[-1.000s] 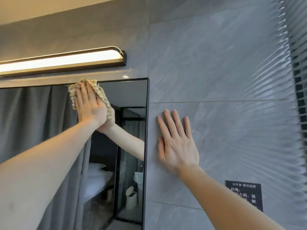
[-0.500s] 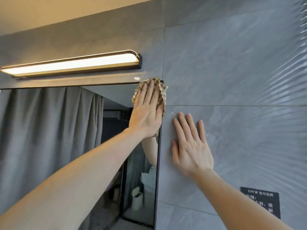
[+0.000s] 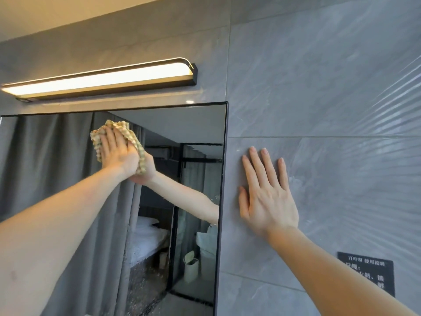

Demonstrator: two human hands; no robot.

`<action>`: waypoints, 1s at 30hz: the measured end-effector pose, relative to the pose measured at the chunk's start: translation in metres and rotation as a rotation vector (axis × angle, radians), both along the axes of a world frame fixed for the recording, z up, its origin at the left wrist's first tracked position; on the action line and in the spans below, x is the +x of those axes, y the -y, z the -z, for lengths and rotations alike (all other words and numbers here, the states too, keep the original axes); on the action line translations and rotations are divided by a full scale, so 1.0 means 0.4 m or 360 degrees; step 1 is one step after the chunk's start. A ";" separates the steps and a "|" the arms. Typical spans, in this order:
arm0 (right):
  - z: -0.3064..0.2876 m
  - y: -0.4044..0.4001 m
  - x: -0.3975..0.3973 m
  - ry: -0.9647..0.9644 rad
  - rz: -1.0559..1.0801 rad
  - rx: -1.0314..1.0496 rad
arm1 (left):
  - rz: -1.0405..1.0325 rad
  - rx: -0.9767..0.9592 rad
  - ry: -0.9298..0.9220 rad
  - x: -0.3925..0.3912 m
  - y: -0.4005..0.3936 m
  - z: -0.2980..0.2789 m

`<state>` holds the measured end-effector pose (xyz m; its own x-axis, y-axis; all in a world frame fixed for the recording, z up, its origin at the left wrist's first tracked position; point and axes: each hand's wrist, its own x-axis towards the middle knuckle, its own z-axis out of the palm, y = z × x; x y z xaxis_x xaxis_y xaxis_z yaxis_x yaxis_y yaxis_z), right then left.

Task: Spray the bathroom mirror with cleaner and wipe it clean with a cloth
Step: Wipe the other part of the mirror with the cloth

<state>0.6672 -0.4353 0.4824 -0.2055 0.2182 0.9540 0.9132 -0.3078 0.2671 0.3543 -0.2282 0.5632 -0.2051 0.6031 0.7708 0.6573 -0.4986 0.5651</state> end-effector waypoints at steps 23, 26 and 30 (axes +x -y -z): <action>0.088 -0.044 -0.090 -0.0317 -0.0220 0.0013 | 0.0278 0.0626 -0.0637 0.327 0.262 -0.020; 0.133 -0.064 -0.120 -0.0290 -0.0195 -0.0059 | 0.0258 0.0585 -0.0597 0.286 0.222 0.008; 0.134 -0.069 -0.119 -0.0262 -0.0111 -0.0087 | 0.0091 0.0404 -0.0483 0.166 0.104 0.038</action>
